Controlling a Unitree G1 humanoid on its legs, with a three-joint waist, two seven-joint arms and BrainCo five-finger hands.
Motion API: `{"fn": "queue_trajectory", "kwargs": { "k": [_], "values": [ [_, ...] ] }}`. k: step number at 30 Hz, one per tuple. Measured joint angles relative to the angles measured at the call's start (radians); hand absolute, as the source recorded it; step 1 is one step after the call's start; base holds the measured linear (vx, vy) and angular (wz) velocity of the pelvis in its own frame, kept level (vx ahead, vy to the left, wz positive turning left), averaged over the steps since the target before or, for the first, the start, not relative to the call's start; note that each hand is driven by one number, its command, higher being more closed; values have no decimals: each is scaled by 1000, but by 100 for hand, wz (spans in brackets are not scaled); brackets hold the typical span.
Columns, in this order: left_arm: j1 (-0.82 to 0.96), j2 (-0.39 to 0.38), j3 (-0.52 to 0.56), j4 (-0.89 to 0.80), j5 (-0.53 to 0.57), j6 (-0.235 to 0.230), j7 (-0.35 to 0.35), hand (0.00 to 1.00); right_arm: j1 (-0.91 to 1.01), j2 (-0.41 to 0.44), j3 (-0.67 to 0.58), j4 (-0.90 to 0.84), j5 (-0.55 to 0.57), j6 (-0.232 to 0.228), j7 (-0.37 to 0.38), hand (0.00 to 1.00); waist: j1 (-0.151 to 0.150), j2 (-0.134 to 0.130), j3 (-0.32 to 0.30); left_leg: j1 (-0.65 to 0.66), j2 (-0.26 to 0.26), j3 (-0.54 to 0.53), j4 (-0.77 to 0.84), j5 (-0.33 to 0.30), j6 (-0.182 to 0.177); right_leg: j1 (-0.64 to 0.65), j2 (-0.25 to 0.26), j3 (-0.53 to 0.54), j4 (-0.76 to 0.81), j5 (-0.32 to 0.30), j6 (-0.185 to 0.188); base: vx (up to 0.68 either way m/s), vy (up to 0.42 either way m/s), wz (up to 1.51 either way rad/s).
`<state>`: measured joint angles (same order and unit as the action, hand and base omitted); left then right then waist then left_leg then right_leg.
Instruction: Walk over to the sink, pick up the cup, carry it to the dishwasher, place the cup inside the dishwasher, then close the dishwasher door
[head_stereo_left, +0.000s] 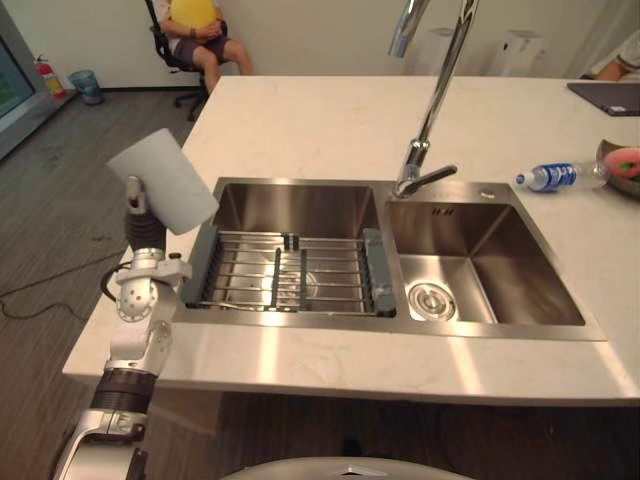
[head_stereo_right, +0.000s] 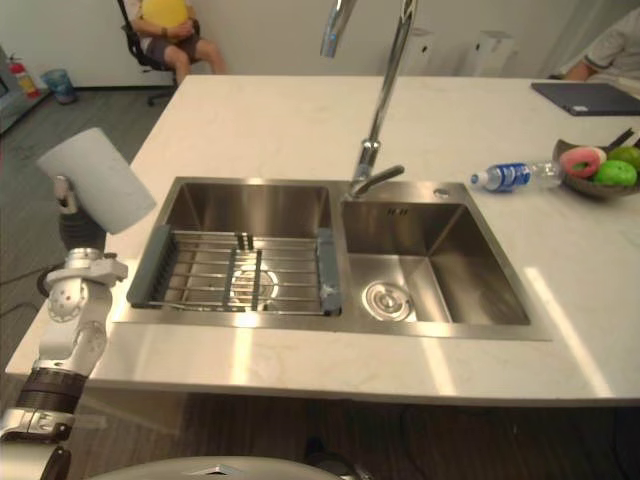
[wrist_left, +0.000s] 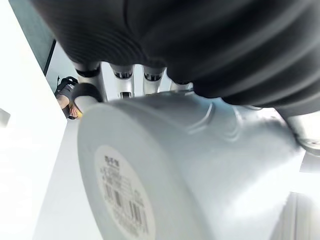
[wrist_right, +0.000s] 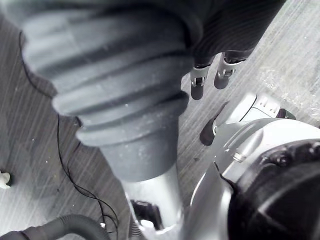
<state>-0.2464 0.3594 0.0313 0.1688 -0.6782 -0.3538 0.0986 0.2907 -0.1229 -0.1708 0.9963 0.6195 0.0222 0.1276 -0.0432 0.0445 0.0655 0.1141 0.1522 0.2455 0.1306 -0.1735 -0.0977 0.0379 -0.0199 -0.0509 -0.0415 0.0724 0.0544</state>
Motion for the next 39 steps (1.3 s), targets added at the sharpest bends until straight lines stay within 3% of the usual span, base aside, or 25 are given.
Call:
{"fn": "queue_trajectory", "kwargs": {
  "k": [5, 20, 24, 27, 30, 34, 38, 39],
  "values": [
    [11, -73, 76, 0, -147, -17, -62, 100, 10, 16, -38, -2, -38, -11, 2, 0, 12, -4, -19, -7, -5, -19, 3, 1, 3, 3, -10, -20, -8, 3, 3, 8, 5, 12],
    [36, -144, 90, -2, -222, -16, -129, 100, 16, 29, -37, -9, -38, 4, -5, 0, 34, -19, -47, -7, -6, -30, 2, 7, 4, 20, -13, -37, -11, 5, 2, -20, 1, 3],
    [36, -146, 90, -2, -291, 8, -166, 100, 17, 30, -37, -9, -37, 8, -6, 0, 34, -22, -49, -5, -7, -28, -8, 10, 5, 20, -14, -37, -15, 8, 2, -17, 2, 0],
    [36, -147, 90, -2, -360, 22, -198, 100, 16, 30, -38, -9, -37, 13, -7, 0, 34, -22, -50, -5, -7, -27, -11, 12, 5, 19, -13, -36, -18, 9, 2, 0, 0, 0],
    [36, -149, 92, -2, -477, 34, -251, 100, 16, 30, -38, -10, -37, 19, -7, 0, 34, -22, -50, -2, -7, -25, -10, 12, 4, 20, -13, -35, -20, 9, 2, 0, 0, 0],
    [36, -179, 130, 0, -693, 83, -318, 100, 16, 30, -39, -13, -37, 24, -8, 0, 33, -22, -50, 8, -7, -23, -12, 12, 4, 30, -12, -32, -24, 9, 2, 0, 0, 0],
    [36, -185, 150, 1, -807, 98, -353, 100, 16, 31, -39, -24, -37, 30, -10, 0, 33, -22, -51, 8, -7, -23, -11, 12, 4, 32, -12, -32, -25, 11, 2, -18, 2, 0],
    [36, -189, 163, 1, -823, 102, -354, 0, 16, 31, -39, -29, -37, 30, -17, 0, 33, -22, -51, 8, -7, -22, -11, 12, 4, 32, -12, -32, -26, 12, 2, 0, 0, 0]
  ]
}}
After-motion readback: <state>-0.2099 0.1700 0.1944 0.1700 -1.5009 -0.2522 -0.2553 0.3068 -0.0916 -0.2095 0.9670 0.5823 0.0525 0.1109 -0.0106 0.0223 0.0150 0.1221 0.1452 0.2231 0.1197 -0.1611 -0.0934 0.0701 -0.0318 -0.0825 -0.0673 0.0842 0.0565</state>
